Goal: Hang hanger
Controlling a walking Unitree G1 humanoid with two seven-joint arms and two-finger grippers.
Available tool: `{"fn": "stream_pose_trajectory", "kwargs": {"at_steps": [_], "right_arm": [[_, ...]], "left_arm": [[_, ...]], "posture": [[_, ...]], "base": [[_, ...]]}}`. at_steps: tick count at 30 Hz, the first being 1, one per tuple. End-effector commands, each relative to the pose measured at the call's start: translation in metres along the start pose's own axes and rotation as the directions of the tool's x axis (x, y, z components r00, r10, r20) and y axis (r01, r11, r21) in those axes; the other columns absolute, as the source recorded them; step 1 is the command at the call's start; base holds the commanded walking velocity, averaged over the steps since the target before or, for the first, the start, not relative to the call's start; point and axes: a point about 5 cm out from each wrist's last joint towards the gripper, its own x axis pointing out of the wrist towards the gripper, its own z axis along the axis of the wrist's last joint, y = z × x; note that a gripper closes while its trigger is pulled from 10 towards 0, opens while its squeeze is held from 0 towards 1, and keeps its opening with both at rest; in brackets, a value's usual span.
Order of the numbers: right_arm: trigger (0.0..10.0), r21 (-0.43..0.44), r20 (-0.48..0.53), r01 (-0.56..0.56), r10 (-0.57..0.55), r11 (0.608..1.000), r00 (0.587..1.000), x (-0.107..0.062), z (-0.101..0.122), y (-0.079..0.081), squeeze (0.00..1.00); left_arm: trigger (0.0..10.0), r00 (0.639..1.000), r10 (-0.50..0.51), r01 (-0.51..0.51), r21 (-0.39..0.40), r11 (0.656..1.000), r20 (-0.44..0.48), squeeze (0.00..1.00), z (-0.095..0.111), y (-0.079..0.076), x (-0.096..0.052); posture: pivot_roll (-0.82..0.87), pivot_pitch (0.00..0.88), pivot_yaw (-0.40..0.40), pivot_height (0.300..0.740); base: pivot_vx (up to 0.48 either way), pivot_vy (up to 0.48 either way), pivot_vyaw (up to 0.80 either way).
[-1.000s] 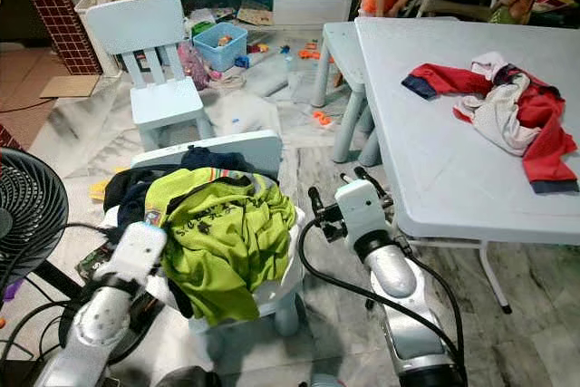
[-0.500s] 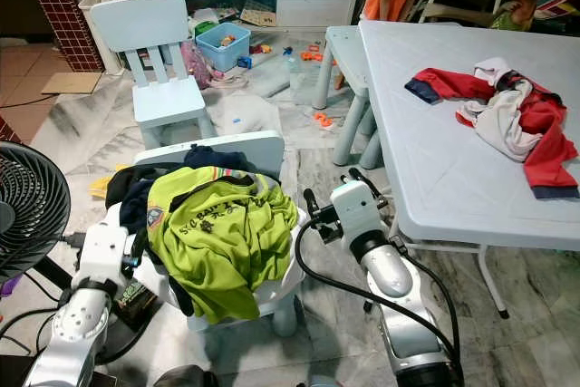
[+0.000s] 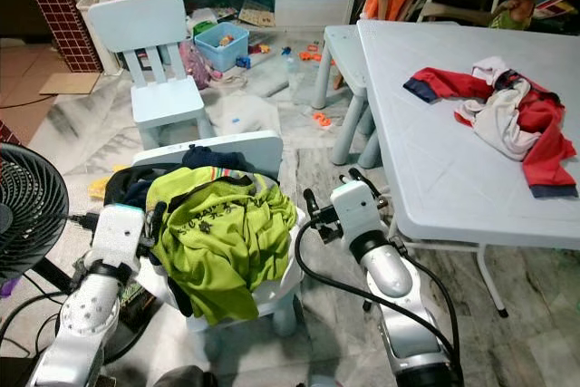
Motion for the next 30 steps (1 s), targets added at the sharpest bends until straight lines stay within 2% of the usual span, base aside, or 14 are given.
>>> {"fn": "stream_pose_trajectory", "kwargs": {"at_steps": [1,5,8,11,15,21,27,30], "right_arm": [[10.0,-0.005,0.005,-0.001,0.001,1.000,1.000,0.002,0.001,0.001,0.00],[10.0,-0.008,0.008,-0.009,0.009,1.000,1.000,0.004,0.001,0.002,0.00],[10.0,-0.010,0.011,-0.005,0.005,1.000,1.000,0.006,0.002,0.000,0.00],[10.0,-0.013,0.014,0.001,-0.001,1.000,1.000,0.006,0.002,0.000,0.00],[10.0,-0.012,0.009,0.001,-0.001,1.000,1.000,0.003,-0.001,0.001,0.00],[10.0,-0.011,0.001,-0.004,0.004,1.000,1.000,0.002,-0.002,0.002,0.00],[10.0,-0.008,0.005,-0.007,0.008,1.000,1.000,0.003,-0.002,0.004,0.00],[10.0,-0.007,0.007,-0.006,0.006,1.000,1.000,0.003,-0.001,0.004,0.00]], "left_arm": [[10.0,0.994,-0.106,0.108,-0.102,0.989,0.025,0.00,0.008,-0.012,0.001],[10.0,0.970,-0.239,0.243,-0.164,0.956,0.045,0.00,0.019,-0.030,0.007],[10.0,0.952,-0.301,0.305,-0.186,0.934,0.050,0.00,0.023,-0.041,0.009],[10.0,0.935,-0.355,0.340,-0.275,0.899,-0.002,0.00,0.021,-0.050,0.009],[10.0,0.952,-0.285,0.236,-0.332,0.913,-0.109,0.00,0.010,-0.045,0.007],[10.0,0.979,-0.147,0.098,-0.308,0.946,-0.140,0.00,0.008,-0.026,0.007],[10.0,0.970,-0.159,0.090,-0.332,0.939,-0.185,0.00,0.003,-0.025,0.011],[10.0,0.951,-0.228,0.148,-0.338,0.929,-0.209,0.00,0.001,-0.032,0.017]], "posture": [[0.01,0.000,-0.042,0.740],[0.01,0.000,-0.041,0.740],[0.01,0.000,-0.038,0.740],[0.01,0.000,-0.032,0.740],[0.00,0.000,-0.027,0.740],[0.00,0.000,-0.026,0.740],[0.01,0.000,-0.027,0.740],[0.00,0.000,-0.027,0.740]], "base": [[0.000,0.000,0.00],[0.000,0.000,0.00],[0.000,0.000,0.00],[0.000,0.000,0.00],[0.000,0.000,0.00],[0.000,0.000,0.00],[0.000,0.000,0.00],[0.000,0.000,0.00]]}}
